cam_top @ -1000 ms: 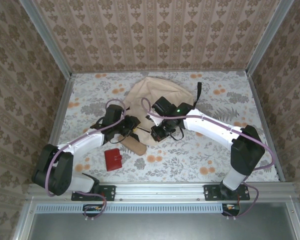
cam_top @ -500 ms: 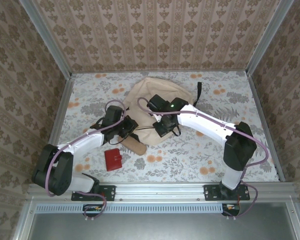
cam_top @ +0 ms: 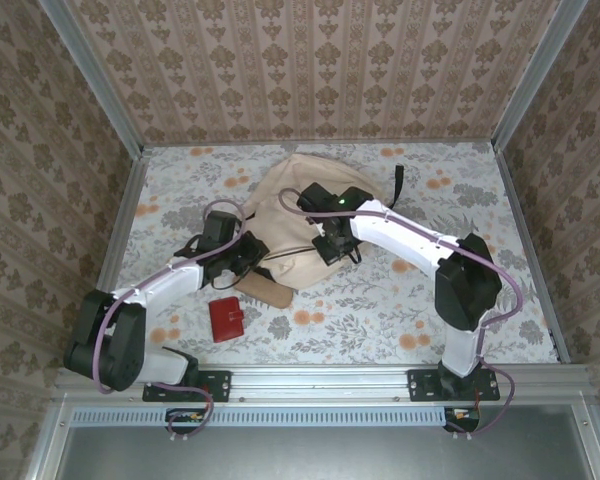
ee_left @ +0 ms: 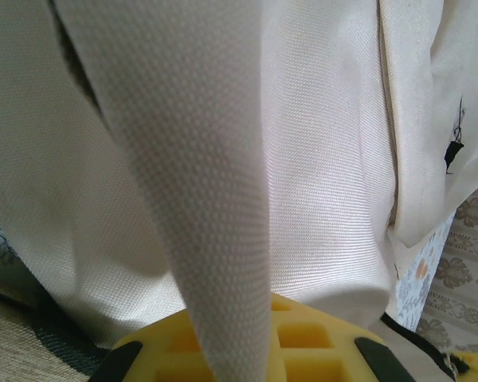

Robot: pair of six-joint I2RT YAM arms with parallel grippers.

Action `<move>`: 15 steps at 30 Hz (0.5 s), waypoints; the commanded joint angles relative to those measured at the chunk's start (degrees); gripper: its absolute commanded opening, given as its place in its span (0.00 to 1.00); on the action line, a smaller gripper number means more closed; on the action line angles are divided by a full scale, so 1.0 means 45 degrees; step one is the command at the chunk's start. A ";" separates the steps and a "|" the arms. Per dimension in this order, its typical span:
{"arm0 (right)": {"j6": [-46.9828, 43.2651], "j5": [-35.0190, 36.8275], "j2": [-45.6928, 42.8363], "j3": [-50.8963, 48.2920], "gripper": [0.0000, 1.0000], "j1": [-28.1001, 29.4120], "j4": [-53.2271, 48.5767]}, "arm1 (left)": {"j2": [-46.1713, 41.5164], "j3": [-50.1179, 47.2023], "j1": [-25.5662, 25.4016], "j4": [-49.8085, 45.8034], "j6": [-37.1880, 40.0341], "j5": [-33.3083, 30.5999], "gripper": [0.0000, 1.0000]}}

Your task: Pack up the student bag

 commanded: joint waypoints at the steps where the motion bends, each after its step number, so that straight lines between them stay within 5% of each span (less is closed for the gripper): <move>1: -0.0096 0.1534 0.0460 0.0197 0.00 -0.0746 -0.1281 | -0.0308 0.0194 0.0729 -0.1035 0.0847 -0.0909 0.00; 9: -0.0738 -0.1351 0.0469 -0.0634 0.00 -0.0880 -0.0273 | -0.0292 0.0785 0.1292 -0.1565 0.1817 -0.0476 0.00; 15: -0.0388 0.0065 0.0994 -0.0335 0.00 -0.1110 -0.0695 | -0.0175 0.1261 0.1658 -0.1964 0.2303 -0.0414 0.00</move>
